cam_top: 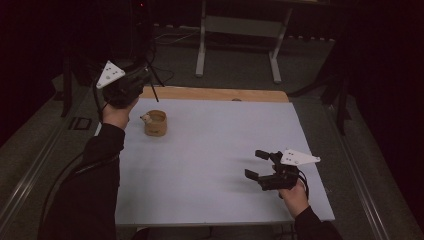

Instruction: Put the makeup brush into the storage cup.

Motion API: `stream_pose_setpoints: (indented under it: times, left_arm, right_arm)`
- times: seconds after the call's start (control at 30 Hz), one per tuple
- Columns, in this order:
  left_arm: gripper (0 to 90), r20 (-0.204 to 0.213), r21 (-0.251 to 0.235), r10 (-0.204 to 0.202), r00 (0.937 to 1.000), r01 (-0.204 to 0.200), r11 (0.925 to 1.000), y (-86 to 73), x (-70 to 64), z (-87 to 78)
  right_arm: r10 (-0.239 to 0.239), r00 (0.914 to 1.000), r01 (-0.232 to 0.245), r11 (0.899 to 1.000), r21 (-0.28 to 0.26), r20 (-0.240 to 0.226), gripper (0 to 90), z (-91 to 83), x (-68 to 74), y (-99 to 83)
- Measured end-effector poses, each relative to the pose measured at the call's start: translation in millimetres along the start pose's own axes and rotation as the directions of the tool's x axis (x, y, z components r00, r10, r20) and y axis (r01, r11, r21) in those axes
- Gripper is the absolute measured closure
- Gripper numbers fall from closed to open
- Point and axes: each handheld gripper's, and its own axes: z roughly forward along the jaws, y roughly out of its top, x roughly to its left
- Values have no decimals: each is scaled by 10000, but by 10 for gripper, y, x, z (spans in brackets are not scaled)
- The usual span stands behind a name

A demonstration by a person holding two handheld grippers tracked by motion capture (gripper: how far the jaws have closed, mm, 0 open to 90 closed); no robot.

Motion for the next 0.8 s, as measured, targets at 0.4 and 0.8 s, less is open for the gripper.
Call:
stream_pose_setpoints:
  times: [0.4,0.8]
  left_arm:
    - [851,-1056,515,-181,9942,236,9984,-277,92,132]
    - [850,-1171,1083,-176,9930,304,9937,-494,78,242]
  right_arm:
    - [-48,9999,49,9999,95,-113,147,22,9,-14]
    - [-138,9998,140,9998,124,-135,147,33,30,-12]
